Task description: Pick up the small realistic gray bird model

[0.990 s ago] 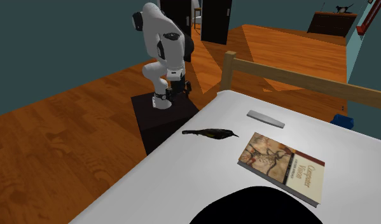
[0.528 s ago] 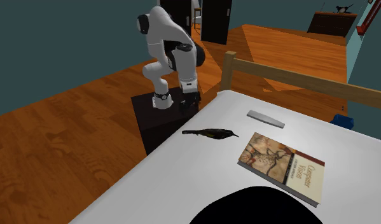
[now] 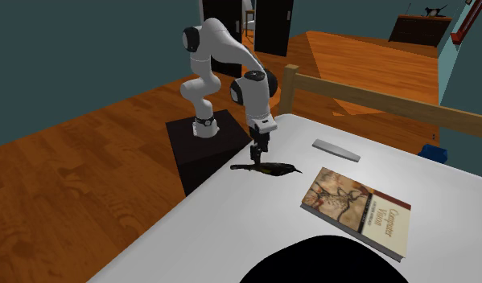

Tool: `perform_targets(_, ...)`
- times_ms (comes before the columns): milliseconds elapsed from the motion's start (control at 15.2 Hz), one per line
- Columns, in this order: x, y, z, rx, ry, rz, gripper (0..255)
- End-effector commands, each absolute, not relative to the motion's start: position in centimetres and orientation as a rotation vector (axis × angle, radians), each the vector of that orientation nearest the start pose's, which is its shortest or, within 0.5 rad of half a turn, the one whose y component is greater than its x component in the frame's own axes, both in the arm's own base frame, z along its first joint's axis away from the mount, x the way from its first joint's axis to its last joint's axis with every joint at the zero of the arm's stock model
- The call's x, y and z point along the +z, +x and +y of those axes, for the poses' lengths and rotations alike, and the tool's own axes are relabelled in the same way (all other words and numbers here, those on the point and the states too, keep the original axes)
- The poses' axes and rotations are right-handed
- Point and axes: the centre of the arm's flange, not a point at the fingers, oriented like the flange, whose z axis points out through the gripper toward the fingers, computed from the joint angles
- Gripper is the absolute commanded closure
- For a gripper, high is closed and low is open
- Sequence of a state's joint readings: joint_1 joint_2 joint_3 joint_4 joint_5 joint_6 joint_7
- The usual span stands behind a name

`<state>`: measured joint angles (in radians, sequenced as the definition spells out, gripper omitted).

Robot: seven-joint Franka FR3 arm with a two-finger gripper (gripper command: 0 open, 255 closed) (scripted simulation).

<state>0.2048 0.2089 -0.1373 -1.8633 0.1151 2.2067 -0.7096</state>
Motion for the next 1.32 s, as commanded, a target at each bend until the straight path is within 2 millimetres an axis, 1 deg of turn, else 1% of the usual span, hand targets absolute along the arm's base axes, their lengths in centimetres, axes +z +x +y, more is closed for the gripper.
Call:
perform_targets(0,41.7,63.4,6.2,-0.250,-2.888,-1.158,0)
perform_targets(396,38.5,63.4,6.2,-0.250,-2.888,-1.158,0)
perform_targets(462,37.7,63.4,6.2,-0.250,-2.888,-1.158,0)
perform_targets(594,37.7,63.4,6.2,-0.250,-2.888,-1.158,0)
perform_targets(660,37.7,63.4,6.2,-0.250,-2.888,-1.158,255)
perform_targets(1254,37.7,63.4,6.2,-0.250,-2.888,-1.158,255)
